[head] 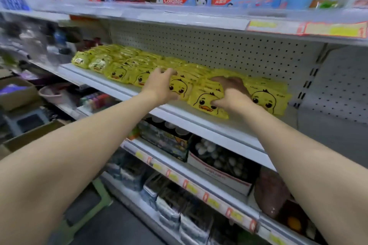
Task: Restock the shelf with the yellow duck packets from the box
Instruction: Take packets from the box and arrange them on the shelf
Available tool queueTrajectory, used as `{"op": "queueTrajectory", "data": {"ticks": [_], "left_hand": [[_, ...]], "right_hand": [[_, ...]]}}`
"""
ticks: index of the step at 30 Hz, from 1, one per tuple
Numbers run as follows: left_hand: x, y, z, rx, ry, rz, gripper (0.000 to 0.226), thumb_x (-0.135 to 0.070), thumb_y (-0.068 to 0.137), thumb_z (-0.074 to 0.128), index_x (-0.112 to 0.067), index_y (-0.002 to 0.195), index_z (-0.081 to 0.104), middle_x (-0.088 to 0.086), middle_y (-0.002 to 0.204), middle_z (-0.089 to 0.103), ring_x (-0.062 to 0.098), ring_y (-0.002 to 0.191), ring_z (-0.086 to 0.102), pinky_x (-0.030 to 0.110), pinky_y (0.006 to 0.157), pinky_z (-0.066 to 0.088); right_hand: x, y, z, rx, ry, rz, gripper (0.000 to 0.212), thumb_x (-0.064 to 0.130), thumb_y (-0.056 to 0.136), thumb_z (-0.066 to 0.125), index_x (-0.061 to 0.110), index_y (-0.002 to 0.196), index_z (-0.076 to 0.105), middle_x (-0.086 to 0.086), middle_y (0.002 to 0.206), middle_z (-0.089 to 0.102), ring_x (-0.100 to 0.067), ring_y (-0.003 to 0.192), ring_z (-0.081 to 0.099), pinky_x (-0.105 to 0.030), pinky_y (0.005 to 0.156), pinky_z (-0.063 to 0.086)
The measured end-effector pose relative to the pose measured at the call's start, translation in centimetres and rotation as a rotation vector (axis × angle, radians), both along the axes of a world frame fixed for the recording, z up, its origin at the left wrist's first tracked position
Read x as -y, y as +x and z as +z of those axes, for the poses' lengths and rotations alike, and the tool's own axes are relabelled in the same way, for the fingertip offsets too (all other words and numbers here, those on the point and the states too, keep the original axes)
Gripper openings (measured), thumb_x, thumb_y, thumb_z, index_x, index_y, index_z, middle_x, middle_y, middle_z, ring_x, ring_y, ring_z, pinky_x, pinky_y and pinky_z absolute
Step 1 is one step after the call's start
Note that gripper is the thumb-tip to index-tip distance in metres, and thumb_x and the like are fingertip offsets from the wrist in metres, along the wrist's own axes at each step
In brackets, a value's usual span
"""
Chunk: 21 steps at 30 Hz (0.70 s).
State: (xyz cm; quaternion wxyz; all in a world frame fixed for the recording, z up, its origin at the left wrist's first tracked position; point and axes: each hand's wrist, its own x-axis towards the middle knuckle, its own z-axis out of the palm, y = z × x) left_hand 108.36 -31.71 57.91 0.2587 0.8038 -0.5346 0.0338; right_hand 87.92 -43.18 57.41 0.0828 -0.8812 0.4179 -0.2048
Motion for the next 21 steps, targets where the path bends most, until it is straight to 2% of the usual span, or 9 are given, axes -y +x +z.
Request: {"op": "queueTrajectory", "data": {"ticks": [4, 8, 11, 16, 19, 21], "left_hand": [[-5.4, 4.8, -0.9, -0.009, 0.01, 0.092, 0.078, -0.034, 0.073, 0.083, -0.027, 0.141, 0.044, 0.014, 0.139, 0.036, 0.034, 0.124, 0.043, 0.046, 0.098, 0.046], [-9.7, 10.0, -2.8, -0.035, 0.035, 0.163, 0.077, -0.035, 0.073, 0.083, -0.028, 0.14, 0.044, 0.012, 0.139, 0.034, 0.035, 0.124, 0.042, 0.048, 0.098, 0.046], [-12.4, 14.1, -4.2, -0.048, 0.072, 0.199, 0.078, -0.037, 0.073, 0.083, -0.029, 0.14, 0.043, 0.012, 0.14, 0.033, 0.035, 0.129, 0.037, 0.05, 0.1, 0.044], [-18.8, 23.2, -6.7, -0.052, 0.146, 0.269, 0.077, -0.038, 0.073, 0.081, -0.027, 0.14, 0.045, 0.012, 0.139, 0.034, 0.034, 0.131, 0.033, 0.048, 0.101, 0.043], [-22.8, 29.0, -8.3, -0.058, 0.178, 0.31, 0.077, -0.038, 0.072, 0.081, -0.027, 0.14, 0.046, 0.012, 0.138, 0.036, 0.034, 0.13, 0.037, 0.046, 0.104, 0.042], [-25.1, 32.6, -9.2, -0.054, 0.195, 0.341, 0.076, -0.038, 0.073, 0.081, -0.026, 0.14, 0.047, 0.013, 0.142, 0.035, 0.035, 0.131, 0.037, 0.044, 0.105, 0.041]], "right_hand": [[-4.0, 5.6, -0.7, -0.06, -0.017, 0.128, 0.079, 0.036, 0.079, 0.08, 0.042, 0.145, 0.037, -0.005, 0.138, 0.054, -0.029, 0.128, 0.046, -0.041, 0.1, 0.045], [-7.4, 11.1, -1.4, -0.1, -0.04, 0.245, 0.079, 0.037, 0.08, 0.08, 0.036, 0.146, 0.037, -0.002, 0.146, 0.048, -0.026, 0.139, 0.03, -0.047, 0.106, 0.038], [-9.1, 15.4, -2.4, -0.137, -0.016, 0.281, 0.078, 0.038, 0.082, 0.078, 0.036, 0.148, 0.035, -0.005, 0.148, 0.045, -0.026, 0.141, 0.027, -0.047, 0.105, 0.039], [-13.5, 26.0, -4.7, -0.142, 0.018, 0.357, 0.079, 0.042, 0.079, 0.08, 0.038, 0.146, 0.038, -0.003, 0.144, 0.049, -0.028, 0.136, 0.037, -0.048, 0.097, 0.047], [-16.8, 32.6, -6.5, -0.139, 0.037, 0.42, 0.081, 0.044, 0.074, 0.081, 0.037, 0.144, 0.042, -0.002, 0.134, 0.057, -0.026, 0.124, 0.052, -0.045, 0.089, 0.054], [-18.7, 36.9, -7.8, -0.142, 0.043, 0.445, 0.081, 0.046, 0.072, 0.081, 0.038, 0.143, 0.042, -0.002, 0.127, 0.059, -0.025, 0.123, 0.052, -0.043, 0.088, 0.054]]}}
